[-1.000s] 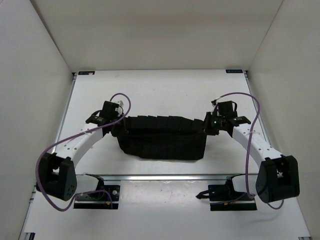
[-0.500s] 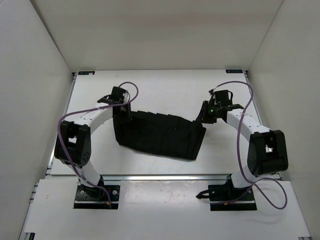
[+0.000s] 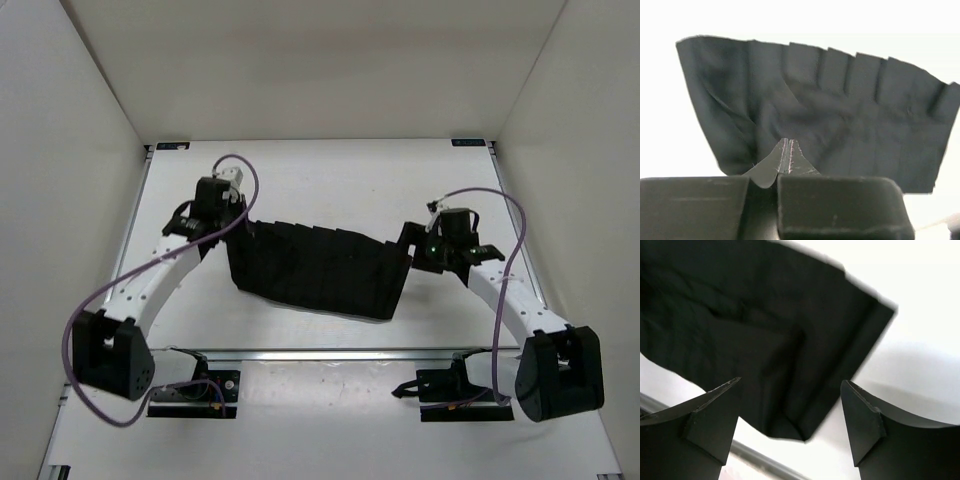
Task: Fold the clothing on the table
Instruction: Fold the skirt
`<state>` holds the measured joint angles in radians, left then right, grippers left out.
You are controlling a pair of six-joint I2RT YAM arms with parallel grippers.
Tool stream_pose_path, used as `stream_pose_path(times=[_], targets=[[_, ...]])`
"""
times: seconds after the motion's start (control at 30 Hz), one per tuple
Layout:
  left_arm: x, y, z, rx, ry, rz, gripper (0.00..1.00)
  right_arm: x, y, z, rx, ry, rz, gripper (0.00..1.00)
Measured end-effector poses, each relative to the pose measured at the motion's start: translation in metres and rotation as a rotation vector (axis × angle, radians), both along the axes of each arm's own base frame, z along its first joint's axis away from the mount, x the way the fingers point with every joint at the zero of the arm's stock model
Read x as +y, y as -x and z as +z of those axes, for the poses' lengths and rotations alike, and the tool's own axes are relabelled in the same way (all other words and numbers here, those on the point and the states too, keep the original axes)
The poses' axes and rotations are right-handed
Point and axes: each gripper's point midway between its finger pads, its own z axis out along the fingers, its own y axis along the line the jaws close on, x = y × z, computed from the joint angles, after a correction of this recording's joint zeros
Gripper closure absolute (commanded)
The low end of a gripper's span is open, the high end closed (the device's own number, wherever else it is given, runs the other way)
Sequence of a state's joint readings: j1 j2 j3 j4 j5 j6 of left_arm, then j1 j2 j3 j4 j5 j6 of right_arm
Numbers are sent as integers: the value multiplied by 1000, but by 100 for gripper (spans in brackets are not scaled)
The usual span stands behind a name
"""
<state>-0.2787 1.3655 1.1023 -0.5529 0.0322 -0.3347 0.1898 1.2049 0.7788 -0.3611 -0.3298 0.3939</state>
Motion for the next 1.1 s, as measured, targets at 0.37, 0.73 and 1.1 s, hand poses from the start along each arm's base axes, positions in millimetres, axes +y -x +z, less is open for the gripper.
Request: stream_pose_path(times=[0.37,0.73,1.1], targets=[[-33,93,-117,344,182,-53,100,23,74,-62,200,-55,29,22],[-35,79,-149,449,207,2,100,10,70,-73,240,23,-50,9],[-49,72,-149,451,259,25,100,22,51,-83,277,44,-52,12]])
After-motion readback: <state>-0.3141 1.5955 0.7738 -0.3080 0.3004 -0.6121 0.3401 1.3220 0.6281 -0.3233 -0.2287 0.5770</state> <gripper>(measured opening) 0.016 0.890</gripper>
